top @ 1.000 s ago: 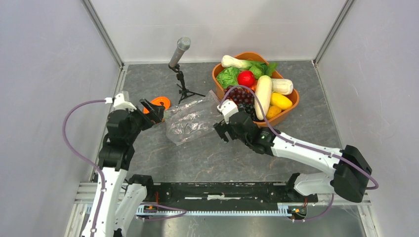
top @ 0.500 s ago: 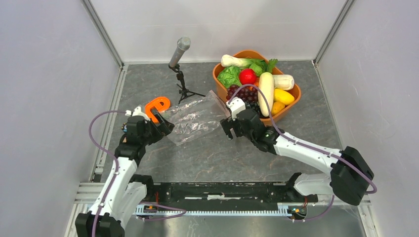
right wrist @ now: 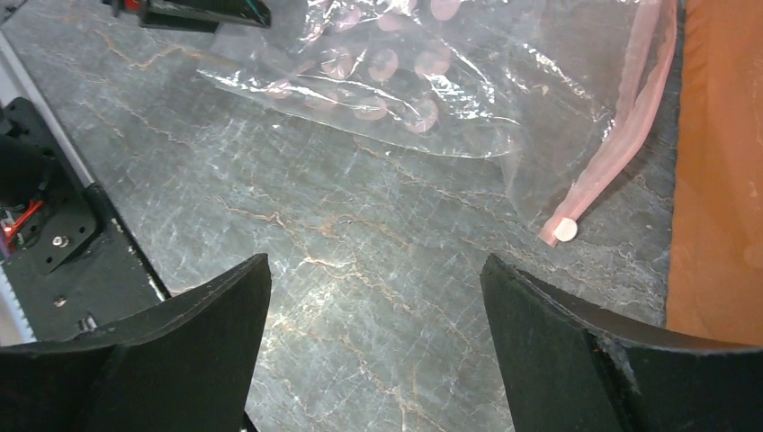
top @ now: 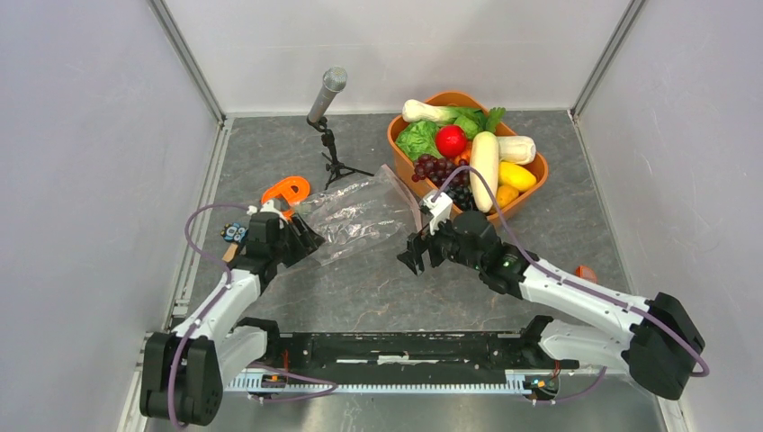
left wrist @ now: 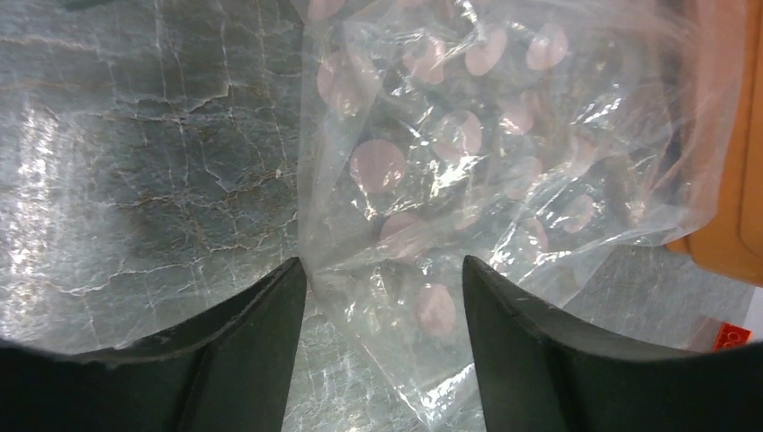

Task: Place the food in the zip-top bag and seal the zipper
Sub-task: Pick up the zipper food storage bag at the center of the board, then place the zipper food storage bag at the center of the board.

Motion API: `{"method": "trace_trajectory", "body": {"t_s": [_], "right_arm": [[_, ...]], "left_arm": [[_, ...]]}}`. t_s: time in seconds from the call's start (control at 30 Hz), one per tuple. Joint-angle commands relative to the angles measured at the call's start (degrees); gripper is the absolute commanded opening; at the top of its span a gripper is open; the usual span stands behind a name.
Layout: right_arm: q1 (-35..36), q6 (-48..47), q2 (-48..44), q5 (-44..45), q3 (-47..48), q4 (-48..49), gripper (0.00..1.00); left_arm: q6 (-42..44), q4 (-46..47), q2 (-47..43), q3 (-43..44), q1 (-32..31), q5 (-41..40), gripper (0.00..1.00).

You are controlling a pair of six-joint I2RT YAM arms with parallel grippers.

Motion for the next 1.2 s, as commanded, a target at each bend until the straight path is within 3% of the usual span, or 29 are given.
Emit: {"method": "trace_trajectory", "body": {"t_s": [0.0, 0.2, 0.27, 0.43, 0.57, 0.73, 0.9, 1.07, 1.17], "right_arm": [[0.2, 0.9, -3.6, -2.0, -1.2, 2.4, 0.89], [0.2, 3.7, -6.8, 1.3, -5.1, 4.9, 0.75], [0.2, 6.0, -8.3, 3.3, -7.2, 6.3, 0.75], [0.2, 10.8, -13.2, 7.9, -13.2, 10.5, 0.68], [0.2, 14.5, -17.6, 11.1, -17.7, 12.7, 0.66], [0.2, 21.0, -23.9, 16.4, -23.7, 12.5, 0.66], [0.2, 28.7, -30.8, 22.7, -29.9, 10.1, 0.67], [0.2, 35.6, -37.2, 27.7, -33.8, 4.7, 0.68], [0.2, 34.2, -38.2, 27.0, -33.9, 4.6, 0.68]], "left_arm": [[-2.0, 6.3, 2.4, -1.8, -0.6, 0.9, 0.65], [-3.1, 3.6, -1.6, -4.5, -0.7, 0.8, 0.13], [-3.3, 1.6, -4.1, -5.4, -0.7, 2.8, 0.03], [-5.3, -8.3, -14.3, -7.1, -1.6, 6.8, 0.02], [-16.4, -10.6, -22.7, -9.0, -8.5, 7.4, 0.02], [-16.2, -21.0, -25.7, -3.9, -14.3, 4.3, 0.02], [-15.4, -23.9, -19.9, 1.8, -18.8, 5.5, 0.02], [-3.1, -32.5, -8.4, 15.5, -19.0, 6.1, 0.02], [1.2, -36.1, -3.9, 17.8, -19.0, 4.4, 0.02]]}}
